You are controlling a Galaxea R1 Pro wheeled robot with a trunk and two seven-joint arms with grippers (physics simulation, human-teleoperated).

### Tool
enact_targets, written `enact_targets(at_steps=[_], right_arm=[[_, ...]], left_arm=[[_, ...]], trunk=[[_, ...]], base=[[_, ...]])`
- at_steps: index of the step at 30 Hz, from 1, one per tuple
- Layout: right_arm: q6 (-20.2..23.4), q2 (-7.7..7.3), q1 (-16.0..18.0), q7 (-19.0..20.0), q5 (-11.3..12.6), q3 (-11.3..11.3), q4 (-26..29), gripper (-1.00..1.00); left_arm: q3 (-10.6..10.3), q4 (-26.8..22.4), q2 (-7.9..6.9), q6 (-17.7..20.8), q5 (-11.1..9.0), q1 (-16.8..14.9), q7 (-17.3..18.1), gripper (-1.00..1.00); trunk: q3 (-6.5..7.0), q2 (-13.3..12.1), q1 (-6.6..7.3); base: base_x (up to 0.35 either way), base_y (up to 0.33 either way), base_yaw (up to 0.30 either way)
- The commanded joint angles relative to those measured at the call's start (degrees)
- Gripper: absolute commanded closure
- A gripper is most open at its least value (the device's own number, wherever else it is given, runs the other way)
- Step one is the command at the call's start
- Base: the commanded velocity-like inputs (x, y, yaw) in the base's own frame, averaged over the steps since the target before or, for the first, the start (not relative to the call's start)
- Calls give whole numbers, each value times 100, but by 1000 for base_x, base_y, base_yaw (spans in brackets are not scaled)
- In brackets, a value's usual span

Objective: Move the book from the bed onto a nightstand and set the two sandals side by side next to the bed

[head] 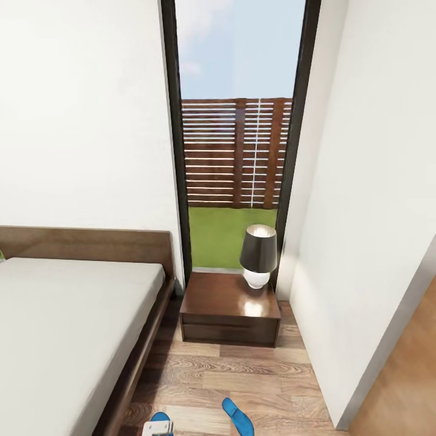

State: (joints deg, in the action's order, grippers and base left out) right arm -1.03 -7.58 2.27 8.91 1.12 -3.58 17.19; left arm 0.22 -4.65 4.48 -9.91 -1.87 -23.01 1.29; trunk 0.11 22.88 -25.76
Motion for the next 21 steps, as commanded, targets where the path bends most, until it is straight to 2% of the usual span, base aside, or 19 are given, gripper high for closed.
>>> enact_targets(at_steps=[1,9,21], right_arm=[[-11,2,2,41,11,-38,-5,-100],[-11,2,2,41,11,-38,-5,-100],[-11,2,2,41,11,-38,-5,-100]], left_arm=[[3,7,0,-23,-9,-2,18,100],[4,8,0,-28,-7,-2,15,100],[2,8,0,-37,-10,-2,17,100]], trunk=[[-2,4,-2],[-2,4,-2],[-2,4,-2]], base=[[1,0,0],[68,0,0],[264,-36,0]])
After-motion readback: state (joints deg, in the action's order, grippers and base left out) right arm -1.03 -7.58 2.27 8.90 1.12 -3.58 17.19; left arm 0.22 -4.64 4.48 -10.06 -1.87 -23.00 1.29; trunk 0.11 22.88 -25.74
